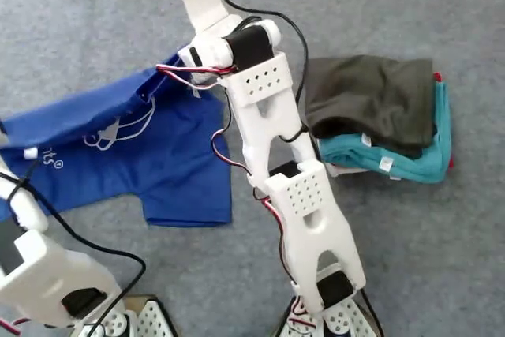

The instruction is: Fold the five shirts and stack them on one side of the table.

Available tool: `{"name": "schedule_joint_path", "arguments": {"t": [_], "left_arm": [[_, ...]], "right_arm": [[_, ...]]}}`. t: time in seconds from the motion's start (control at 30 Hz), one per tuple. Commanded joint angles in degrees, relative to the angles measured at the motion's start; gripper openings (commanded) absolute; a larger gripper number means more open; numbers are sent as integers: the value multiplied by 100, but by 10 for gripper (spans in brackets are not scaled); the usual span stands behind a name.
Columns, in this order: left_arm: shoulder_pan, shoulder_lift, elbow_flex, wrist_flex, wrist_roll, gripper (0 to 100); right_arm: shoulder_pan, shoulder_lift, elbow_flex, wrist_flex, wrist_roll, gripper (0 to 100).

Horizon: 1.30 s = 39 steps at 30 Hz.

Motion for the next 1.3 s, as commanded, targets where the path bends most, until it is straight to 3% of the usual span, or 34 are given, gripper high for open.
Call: {"name": "schedule_joint_path", "arguments": {"t": [0.0, 0.2, 0.33, 0.47, 0.73, 0.9, 1.1, 1.17, 1.27], "left_arm": [[-251, -185, 338, 35, -149, 29], [-303, -712, 1253, -264, -642, 29], [-365, -1160, 1982, -536, -914, 29], [-488, -1670, 2607, -571, -1380, 29], [-1420, -2207, 3090, -1143, -1574, 29], [-1253, -2207, 3618, -1213, -1855, 29], [-901, -2207, 4242, -1758, -1855, 35], [-971, -2207, 4286, -1732, -1881, 72], [-1200, -2233, 4259, -1732, -1881, 167]], "right_arm": [[-475, -681, 813, 79, -105, 15], [-545, -1763, 3442, -132, -105, 15], [-220, -2308, 4532, -281, 53, 15], [-378, -2985, 5613, -369, 299, 15], [-888, -4488, 8857, -1996, 264, 15], [-870, -5086, 10501, -2796, 299, 15], [-888, -5393, 11503, -3349, 369, 18], [-870, -5429, 11635, -3288, 580, 48], [-862, -5587, 11688, -3007, 695, 187]]}}
